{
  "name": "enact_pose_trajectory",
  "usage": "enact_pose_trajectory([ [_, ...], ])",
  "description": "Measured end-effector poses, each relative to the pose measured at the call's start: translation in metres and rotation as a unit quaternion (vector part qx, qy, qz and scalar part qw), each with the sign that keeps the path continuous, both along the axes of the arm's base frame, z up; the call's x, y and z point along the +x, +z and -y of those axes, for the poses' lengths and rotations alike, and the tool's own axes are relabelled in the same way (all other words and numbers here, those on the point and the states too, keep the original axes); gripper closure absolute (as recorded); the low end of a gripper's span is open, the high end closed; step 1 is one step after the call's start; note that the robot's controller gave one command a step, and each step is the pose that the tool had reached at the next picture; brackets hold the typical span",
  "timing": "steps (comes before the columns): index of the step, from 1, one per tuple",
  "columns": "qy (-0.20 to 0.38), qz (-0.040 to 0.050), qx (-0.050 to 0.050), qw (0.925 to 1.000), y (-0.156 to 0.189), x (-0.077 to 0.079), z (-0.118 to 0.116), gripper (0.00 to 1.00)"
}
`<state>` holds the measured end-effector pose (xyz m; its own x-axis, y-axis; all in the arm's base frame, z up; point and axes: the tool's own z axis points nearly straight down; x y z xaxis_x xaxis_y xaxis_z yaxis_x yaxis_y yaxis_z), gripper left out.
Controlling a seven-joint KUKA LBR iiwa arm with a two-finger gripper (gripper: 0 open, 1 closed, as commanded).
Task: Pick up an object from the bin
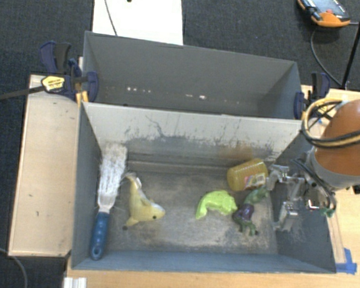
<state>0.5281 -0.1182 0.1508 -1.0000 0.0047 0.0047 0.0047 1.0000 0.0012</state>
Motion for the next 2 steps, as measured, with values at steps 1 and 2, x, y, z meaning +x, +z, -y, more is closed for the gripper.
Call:
enact_pose_trajectory([
  [1, 0.002, 0.004, -0.001, 1.0, 0.005, 0.002, 0.0, 0.0],
  [2, 0.035, 0.006, -0.002, 0.9994, -0.036, 0.017, -0.05, 0.0],
])
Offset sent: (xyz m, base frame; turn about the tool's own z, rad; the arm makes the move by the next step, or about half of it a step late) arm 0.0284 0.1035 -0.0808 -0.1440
